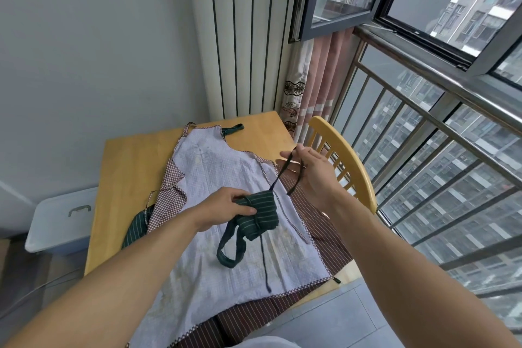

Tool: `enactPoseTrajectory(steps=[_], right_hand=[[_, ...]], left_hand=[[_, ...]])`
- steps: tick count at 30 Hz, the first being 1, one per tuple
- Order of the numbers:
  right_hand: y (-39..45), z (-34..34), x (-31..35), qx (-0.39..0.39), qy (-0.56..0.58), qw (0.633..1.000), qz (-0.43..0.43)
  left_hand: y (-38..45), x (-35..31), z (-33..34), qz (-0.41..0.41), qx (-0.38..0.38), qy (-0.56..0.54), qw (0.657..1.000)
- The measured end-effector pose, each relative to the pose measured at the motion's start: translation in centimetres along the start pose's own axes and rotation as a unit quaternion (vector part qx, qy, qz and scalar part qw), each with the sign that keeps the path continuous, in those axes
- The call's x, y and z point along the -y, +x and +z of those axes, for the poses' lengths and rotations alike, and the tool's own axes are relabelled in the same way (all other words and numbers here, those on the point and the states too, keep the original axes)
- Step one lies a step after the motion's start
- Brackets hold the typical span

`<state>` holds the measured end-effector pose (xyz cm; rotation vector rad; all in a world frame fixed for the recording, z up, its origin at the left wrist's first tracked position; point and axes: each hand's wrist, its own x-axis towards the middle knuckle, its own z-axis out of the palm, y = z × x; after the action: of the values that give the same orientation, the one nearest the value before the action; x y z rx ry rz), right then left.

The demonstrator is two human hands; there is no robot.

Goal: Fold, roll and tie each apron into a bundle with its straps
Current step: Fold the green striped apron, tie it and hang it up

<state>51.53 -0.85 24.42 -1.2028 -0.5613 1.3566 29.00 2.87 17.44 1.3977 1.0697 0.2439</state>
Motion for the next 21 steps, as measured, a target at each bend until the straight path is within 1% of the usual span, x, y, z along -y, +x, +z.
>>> enactPoseTrajectory(steps=[3,5,6,7,9,10,12,13,14,15,16,17,18,19,21], right_hand=[[0.4,-0.8,0.2,-0.049,0.049,0.997,0.024],[0.8,-1.8,0.2,-0.100,0.114,0.987,0.050],[1.1,-2.7,-0.2,-0.128,0.127,0.981,0.066],[1.3,-3.6,-0.6,-0.147,0.117,0.978,0.087],[1.3,-5.4,-2.1,-0.146,0.051,0.977,0.147],[1.1,-6.1,-2.8,-0.127,-0.001,0.975,0.180],[0.6,-6.8,-4.3,-0.070,-0.132,0.962,0.227],[0.4,-6.7,-4.9,-0.034,-0.215,0.948,0.232],[0.4,-6.5,-5.5,0.003,-0.311,0.926,0.215],[0.3,-6.2,-6.1,0.039,-0.399,0.898,0.179],[0.0,-5.7,-6.3,0.057,-0.456,0.878,0.137],[-0.2,-5.1,-6.3,0.060,-0.470,0.875,0.094],[-0.4,-4.4,-6.2,0.065,-0.450,0.889,0.059],[-0.7,-3.8,-6.1,0.073,-0.407,0.910,0.038],[-0.9,-2.8,-6.1,0.100,-0.331,0.938,0.025]], left_hand=[[-0.2,0.4,-0.6,-0.010,-0.021,-0.032,0.999],[-0.3,0.6,-0.9,-0.030,-0.034,-0.111,0.993],[-0.3,0.6,-1.1,-0.036,-0.045,-0.160,0.986],[-0.4,0.6,-1.3,-0.039,-0.059,-0.204,0.976],[-0.5,0.4,-1.6,-0.040,-0.090,-0.269,0.958],[-0.5,0.2,-1.7,-0.039,-0.104,-0.287,0.951],[-0.5,-0.2,-1.8,-0.034,-0.118,-0.299,0.946],[-0.5,-0.4,-1.7,-0.030,-0.120,-0.297,0.947],[-0.5,-0.6,-1.7,-0.027,-0.121,-0.292,0.948],[-0.5,-0.9,-1.5,-0.024,-0.121,-0.285,0.951],[-0.5,-1.2,-1.3,-0.021,-0.119,-0.277,0.953],[-0.5,-1.5,-1.1,-0.017,-0.118,-0.269,0.956],[-0.5,-1.7,-0.9,-0.014,-0.117,-0.261,0.958],[-0.5,-1.9,-0.6,-0.011,-0.117,-0.252,0.961],[-0.6,-2.2,-0.2,-0.009,-0.121,-0.244,0.962]])
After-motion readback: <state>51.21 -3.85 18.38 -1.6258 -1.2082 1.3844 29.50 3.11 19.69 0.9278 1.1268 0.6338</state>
